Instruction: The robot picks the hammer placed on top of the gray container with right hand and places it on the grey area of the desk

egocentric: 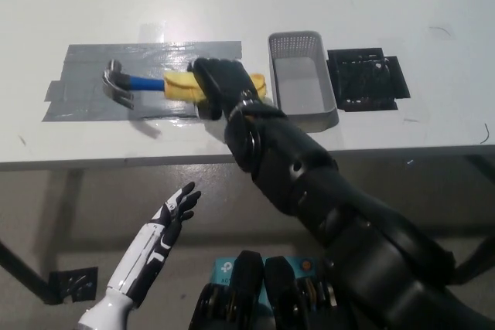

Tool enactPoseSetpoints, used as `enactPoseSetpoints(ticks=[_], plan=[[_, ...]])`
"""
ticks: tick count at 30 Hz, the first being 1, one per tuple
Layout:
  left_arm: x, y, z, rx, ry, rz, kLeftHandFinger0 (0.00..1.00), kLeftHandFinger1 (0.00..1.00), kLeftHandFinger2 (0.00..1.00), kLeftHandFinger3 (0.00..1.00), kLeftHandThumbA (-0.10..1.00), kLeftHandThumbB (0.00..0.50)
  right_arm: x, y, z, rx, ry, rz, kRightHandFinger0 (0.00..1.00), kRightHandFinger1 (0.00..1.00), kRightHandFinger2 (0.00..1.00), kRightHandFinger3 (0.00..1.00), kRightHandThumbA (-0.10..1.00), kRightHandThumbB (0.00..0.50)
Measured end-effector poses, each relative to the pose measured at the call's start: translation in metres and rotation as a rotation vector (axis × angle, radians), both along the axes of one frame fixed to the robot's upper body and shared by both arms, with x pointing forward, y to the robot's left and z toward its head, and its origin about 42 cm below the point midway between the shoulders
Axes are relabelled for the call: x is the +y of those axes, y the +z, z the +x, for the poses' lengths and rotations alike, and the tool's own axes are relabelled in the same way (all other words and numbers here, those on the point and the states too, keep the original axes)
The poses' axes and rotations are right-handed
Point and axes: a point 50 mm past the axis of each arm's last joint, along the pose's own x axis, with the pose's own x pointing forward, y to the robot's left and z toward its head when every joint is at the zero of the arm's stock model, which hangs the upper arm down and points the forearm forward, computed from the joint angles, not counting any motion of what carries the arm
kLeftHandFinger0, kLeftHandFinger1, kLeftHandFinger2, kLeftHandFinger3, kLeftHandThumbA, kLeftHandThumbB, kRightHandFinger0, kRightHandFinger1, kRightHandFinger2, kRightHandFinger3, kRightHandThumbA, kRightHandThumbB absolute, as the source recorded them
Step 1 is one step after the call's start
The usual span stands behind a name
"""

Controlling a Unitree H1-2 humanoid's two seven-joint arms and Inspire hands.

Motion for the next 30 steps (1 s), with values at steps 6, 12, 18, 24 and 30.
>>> enactPoseSetpoints(ticks=[6,12,18,24,30], plan=[[-0.003,0.003,0.003,-0.003,-0.01,0.002,1.0,1.0,1.0,1.0,0.98,0.153,-0.008,-0.019,-0.004,0.031,-0.011,-0.01,0.0,0.28,0.73,0.38,-0.1,0.128],[-0.005,0.003,0.004,-0.001,-0.018,0.004,1.0,1.0,1.0,1.0,0.97,0.156,-0.011,-0.022,-0.005,0.03,-0.012,-0.009,0.33,0.57,0.8,0.71,0.17,0.185],[-0.005,0.003,0.004,0.0,-0.025,0.006,1.0,1.0,1.0,1.0,0.97,0.147,-0.013,-0.017,0.0,0.085,-0.019,0.006,1.0,1.0,1.0,1.0,0.79,0.477],[-0.005,0.005,0.006,-0.004,-0.031,0.008,1.0,1.0,1.0,1.0,0.96,0.133,-0.017,-0.011,0.005,0.133,-0.013,0.0,1.0,1.0,1.0,1.0,0.88,0.5],[-0.005,0.006,0.007,-0.01,-0.035,0.011,1.0,1.0,1.0,1.0,0.94,0.134,-0.02,-0.002,0.01,0.177,-0.006,0.034,1.0,1.0,1.0,1.0,0.95,0.5]])
